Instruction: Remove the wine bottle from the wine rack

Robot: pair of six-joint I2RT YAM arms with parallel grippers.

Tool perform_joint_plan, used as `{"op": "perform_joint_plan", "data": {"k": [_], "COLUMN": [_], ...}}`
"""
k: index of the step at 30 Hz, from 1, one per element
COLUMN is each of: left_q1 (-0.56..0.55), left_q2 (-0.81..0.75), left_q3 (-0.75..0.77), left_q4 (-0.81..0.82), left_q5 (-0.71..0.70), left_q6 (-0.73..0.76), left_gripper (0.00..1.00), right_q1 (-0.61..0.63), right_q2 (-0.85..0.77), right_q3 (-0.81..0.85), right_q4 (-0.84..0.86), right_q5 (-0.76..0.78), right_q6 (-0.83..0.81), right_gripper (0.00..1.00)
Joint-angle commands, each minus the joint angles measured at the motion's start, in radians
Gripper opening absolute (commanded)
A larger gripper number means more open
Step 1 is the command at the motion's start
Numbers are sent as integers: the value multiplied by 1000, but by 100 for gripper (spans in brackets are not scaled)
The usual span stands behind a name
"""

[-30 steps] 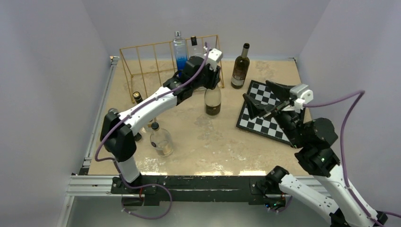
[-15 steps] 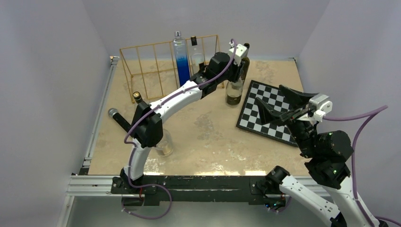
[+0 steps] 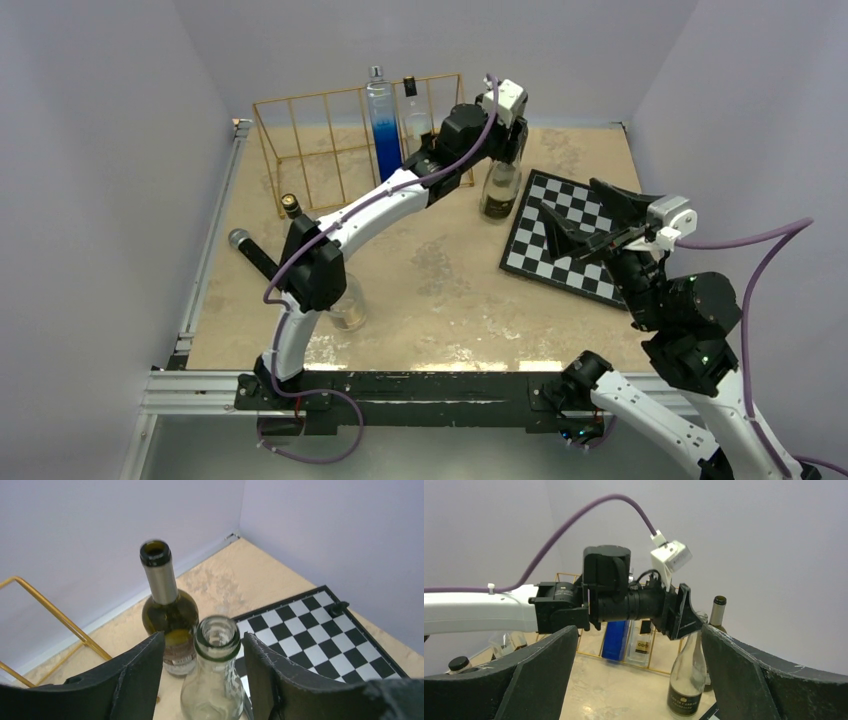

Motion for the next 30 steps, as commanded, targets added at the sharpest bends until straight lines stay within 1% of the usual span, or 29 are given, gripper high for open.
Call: {"op": "perform_joint_plan", "data": {"k": [1, 5, 8, 12, 16, 18, 20, 25, 30], "left_q1": [-4, -4, -4, -3, 15, 39, 76, 183, 251], "left_q2": [-82, -109, -150, -243, -305, -310, -308, -270, -175], "left_q3": [50, 26, -6, -65, -128, -117, -99, -40, 43], "left_q4": [125, 126, 115, 80, 45, -38, -121, -285, -377], "left_q5": [15, 15, -29, -161, -342, -426, -481, -510, -545], "left_q6": [24, 34, 29, 19, 53, 36, -5, -113, -100], "left_gripper": [65, 67, 70, 76, 85, 88, 90, 94, 98], "right_q1": [3, 3, 3, 2, 3, 3, 2, 3, 3], "right_q2": [25, 26, 27, 28, 22, 24, 27, 27, 41], "right_q3": [8, 11, 13, 17, 11, 13, 17, 14, 26], "right_q4": [6, 8, 6, 0, 6, -2, -9, -10, -25], "right_q5": [51, 56, 54, 55, 55, 53, 48, 35, 36], "right_q6": [-23, -22, -19, -16, -14, -10, -5, 6, 9], "right_gripper": [98, 98, 98, 98, 98, 98, 97, 97, 97]}}
